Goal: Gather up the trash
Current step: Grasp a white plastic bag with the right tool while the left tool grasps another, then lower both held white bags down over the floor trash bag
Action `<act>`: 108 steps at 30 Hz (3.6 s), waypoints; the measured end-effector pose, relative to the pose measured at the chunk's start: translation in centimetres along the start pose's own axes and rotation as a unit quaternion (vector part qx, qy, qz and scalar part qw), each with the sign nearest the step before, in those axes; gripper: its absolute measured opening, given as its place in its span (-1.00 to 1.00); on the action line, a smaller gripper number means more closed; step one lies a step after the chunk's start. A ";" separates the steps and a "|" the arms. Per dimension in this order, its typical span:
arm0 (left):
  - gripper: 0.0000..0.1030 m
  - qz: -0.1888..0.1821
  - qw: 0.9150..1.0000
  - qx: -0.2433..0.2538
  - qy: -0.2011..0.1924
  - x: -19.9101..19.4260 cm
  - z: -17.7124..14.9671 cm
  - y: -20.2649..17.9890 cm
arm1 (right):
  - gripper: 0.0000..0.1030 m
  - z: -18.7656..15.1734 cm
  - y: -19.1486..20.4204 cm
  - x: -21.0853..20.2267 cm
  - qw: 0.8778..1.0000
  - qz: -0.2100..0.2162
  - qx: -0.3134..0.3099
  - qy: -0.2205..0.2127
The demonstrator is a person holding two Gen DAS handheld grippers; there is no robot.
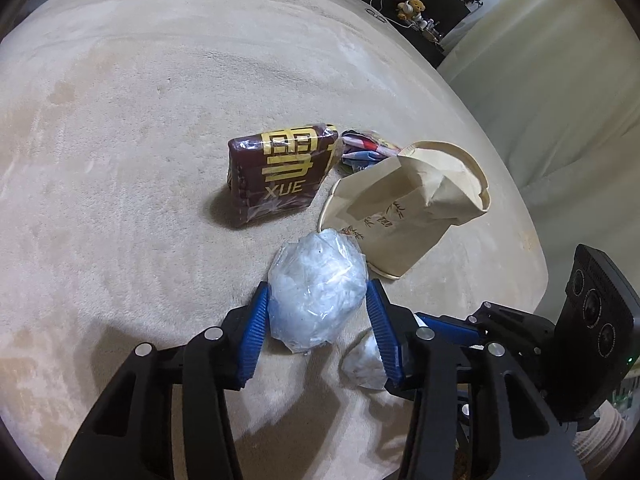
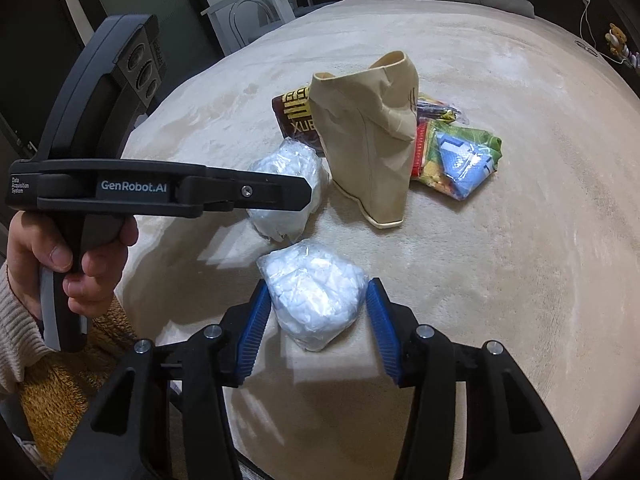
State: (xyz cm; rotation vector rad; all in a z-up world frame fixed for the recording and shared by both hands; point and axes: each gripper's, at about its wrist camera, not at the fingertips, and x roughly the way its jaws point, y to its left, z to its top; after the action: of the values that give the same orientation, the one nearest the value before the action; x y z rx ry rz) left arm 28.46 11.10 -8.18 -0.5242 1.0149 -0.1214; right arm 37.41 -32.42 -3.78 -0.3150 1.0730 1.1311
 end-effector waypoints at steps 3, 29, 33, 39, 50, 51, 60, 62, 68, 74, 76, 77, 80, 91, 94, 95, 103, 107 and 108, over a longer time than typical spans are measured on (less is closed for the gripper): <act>-0.08 0.001 1.000 0.005 -0.004 -0.2 -0.4 -0.2 | -0.08 -0.1 0.1 -0.3 1.000 -0.003 -0.002 -0.006; -0.08 0.016 0.997 0.019 -0.073 -5.8 -7.1 -2.9 | -0.10 -4.2 0.1 -6.2 0.996 -0.023 0.057 -0.069; -0.08 0.016 0.995 0.034 -0.088 -6.9 -8.8 -3.6 | -0.09 -5.5 0.6 -7.2 0.994 -0.022 0.067 -0.079; -0.08 0.004 0.994 0.036 -0.105 -8.2 -11.5 -4.4 | -0.09 -7.4 1.0 -8.9 0.992 -0.024 0.080 -0.096; -0.08 -0.006 0.991 0.051 -0.126 -9.8 -16.5 -6.4 | -0.09 -11.3 2.2 -11.6 0.988 -0.022 0.101 -0.117; -0.08 -0.007 0.991 0.051 -0.127 -9.9 -17.0 -6.6 | -0.09 -11.6 2.3 -11.9 0.987 -0.020 0.103 -0.118; -0.08 -0.013 0.990 0.061 -0.128 -10.3 -20.3 -8.0 | -0.09 -14.7 3.3 -13.6 0.984 -0.011 0.119 -0.131; -0.08 -0.013 0.990 0.063 -0.126 -10.2 -20.8 -8.2 | -0.09 -15.4 3.6 -13.9 0.984 -0.008 0.121 -0.133; -0.08 -0.015 0.991 0.067 -0.115 -9.9 -22.4 -8.9 | -0.09 -17.1 4.7 -14.7 0.983 -0.006 0.121 -0.140; -0.08 0.012 0.992 0.081 -0.095 -8.8 -24.0 -9.8 | -0.09 -18.0 5.1 -14.7 0.983 -0.004 0.125 -0.135; -0.08 0.013 0.992 0.088 -0.089 -8.4 -24.5 -10.2 | -0.09 -18.4 5.2 -14.5 0.983 -0.007 0.126 -0.129; -0.08 0.017 0.992 0.091 -0.086 -8.3 -24.6 -10.4 | -0.09 -18.6 5.1 -14.4 0.983 -0.001 0.134 -0.124; -0.08 0.017 0.993 0.090 -0.075 -7.7 -25.0 -10.5 | -0.09 -19.2 5.1 -13.9 0.984 -0.003 0.141 -0.110; -0.08 0.040 0.996 0.079 -0.020 -5.2 -25.7 -9.9 | -0.09 -20.3 4.0 -11.0 0.983 -0.019 0.176 -0.042; -0.08 0.055 0.996 0.068 0.007 -4.0 -25.8 -9.2 | -0.09 -20.5 3.9 -10.1 0.982 -0.021 0.185 -0.020; -0.08 0.059 0.996 0.063 0.016 -3.6 -25.8 -9.0 | -0.09 -20.6 3.8 -9.7 0.982 -0.025 0.188 -0.011; -0.08 0.075 0.993 0.038 0.084 -0.3 -25.9 -7.7 | -0.09 -20.9 2.7 -6.3 0.973 -0.035 0.222 0.060; -0.08 0.084 0.989 0.028 0.116 1.1 -26.4 -7.3 | -0.09 -21.2 1.9 -4.7 0.965 -0.038 0.242 0.091; -0.08 0.085 0.989 0.025 0.121 1.3 -26.5 -7.2 | -0.09 -21.3 1.7 -4.4 0.963 -0.039 0.247 0.098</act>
State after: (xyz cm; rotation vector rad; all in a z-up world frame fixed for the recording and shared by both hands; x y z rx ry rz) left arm 8.00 -5.18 -16.80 -0.3806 1.2868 -0.0601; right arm 24.54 -48.84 -10.21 -0.0709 1.4640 0.7388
